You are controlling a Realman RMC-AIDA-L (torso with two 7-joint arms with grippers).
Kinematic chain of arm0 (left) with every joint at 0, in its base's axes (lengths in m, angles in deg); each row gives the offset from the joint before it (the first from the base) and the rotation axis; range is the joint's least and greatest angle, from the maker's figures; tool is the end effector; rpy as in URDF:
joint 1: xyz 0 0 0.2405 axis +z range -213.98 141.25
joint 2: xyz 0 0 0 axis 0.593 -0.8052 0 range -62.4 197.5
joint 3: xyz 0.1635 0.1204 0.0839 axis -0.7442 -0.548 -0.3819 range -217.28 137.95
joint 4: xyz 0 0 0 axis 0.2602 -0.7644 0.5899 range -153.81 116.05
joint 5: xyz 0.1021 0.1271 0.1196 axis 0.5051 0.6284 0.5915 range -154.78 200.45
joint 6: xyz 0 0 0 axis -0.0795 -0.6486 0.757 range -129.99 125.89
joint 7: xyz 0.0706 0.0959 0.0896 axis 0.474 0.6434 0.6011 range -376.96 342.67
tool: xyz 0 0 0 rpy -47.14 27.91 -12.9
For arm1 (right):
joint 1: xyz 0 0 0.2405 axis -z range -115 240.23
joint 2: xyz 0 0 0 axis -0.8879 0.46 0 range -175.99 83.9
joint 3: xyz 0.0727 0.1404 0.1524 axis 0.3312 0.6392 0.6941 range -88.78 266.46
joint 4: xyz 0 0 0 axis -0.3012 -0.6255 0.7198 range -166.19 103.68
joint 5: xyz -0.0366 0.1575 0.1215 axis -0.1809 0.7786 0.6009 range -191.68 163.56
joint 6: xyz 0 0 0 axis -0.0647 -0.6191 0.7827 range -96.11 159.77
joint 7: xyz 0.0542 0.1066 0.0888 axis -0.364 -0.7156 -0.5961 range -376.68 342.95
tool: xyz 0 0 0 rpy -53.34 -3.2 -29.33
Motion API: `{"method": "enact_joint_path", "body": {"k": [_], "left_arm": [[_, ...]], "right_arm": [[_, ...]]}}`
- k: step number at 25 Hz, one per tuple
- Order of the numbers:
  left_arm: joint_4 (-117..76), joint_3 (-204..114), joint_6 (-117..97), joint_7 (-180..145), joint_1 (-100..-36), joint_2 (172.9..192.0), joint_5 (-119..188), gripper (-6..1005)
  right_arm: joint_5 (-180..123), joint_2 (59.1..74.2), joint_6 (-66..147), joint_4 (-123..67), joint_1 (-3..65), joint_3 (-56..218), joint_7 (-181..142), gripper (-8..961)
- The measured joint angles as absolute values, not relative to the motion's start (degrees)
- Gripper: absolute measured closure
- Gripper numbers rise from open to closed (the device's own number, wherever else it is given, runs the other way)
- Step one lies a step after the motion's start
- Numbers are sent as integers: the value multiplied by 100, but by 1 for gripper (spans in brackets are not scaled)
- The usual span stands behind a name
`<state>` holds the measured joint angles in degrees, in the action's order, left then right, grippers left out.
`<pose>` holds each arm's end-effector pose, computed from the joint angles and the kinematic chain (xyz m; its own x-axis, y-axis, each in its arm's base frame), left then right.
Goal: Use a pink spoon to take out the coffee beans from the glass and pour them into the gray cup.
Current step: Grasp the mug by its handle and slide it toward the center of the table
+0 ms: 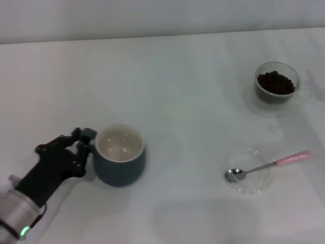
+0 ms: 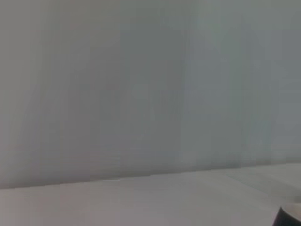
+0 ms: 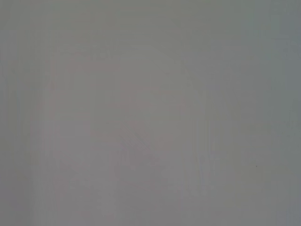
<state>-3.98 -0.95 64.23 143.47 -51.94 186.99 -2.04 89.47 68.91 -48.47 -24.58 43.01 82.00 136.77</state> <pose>-0.2746 0.2444 -0.0722 0.6914 0.1648 0.7035 0.6543 -0.5559 -0.5128 0.3442 0.2807 0.0934 0.6838 0.1530 -0.7135 -0.7127 -0.0698 -0.6980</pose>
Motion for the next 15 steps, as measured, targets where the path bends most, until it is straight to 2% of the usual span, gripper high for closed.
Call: {"method": "enact_joint_path", "body": {"k": [15], "left_arm": [[-86, -461, 5444, 13672, -6286, 18705, 831, 827]], "right_arm": [[8947, 6891, -4839, -2502, 4289, 8225, 13697, 83]]}}
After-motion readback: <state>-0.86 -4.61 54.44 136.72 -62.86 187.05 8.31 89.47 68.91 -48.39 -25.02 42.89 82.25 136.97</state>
